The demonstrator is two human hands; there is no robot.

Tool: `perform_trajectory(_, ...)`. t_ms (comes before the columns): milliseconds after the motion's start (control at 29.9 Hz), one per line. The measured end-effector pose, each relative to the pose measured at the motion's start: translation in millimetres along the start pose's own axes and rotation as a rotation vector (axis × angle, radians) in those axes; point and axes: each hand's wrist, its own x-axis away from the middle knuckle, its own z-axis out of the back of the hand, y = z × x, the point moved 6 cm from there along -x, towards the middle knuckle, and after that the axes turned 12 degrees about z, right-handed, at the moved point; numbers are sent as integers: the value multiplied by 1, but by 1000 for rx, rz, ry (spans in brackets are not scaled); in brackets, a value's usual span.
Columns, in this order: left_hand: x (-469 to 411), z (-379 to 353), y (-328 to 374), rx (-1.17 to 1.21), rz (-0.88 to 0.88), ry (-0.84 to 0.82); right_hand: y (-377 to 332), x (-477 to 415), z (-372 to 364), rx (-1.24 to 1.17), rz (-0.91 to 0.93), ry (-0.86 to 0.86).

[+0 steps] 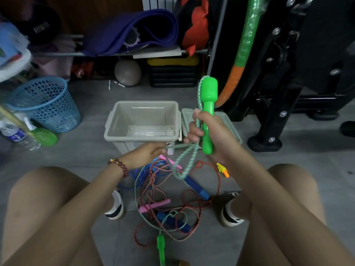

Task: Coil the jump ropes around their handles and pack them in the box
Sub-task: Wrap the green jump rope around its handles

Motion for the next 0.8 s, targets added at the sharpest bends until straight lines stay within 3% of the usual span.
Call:
perform_trajectory(100, 1, -2, -7, -23, 41, -79, -5, -5, 17, 204, 43, 83)
perform_trajectory(200, 7, 16, 0, 149, -7, 70, -16, -9, 28, 576, 213, 79)
perform_trajectory(267, 16, 29, 10, 215, -48, 212, -22, -10, 29, 946, 328, 22)
perform_trajectory(334, 28, 37, 28, 288, -109, 288, -19, -8, 26, 1233, 327, -66)
perform_trajectory(401, 41, 39, 45, 332, -175, 333, -6, -4, 23, 1350, 226, -157)
perform_trajectory(601, 61, 37, 75, 509, -275, 344, 24, 1, 6, 1223, 124, -313)
perform_trajectory(802, 51, 26, 58, 623, -234, 190, 23, 0, 4, 668, 77, -224)
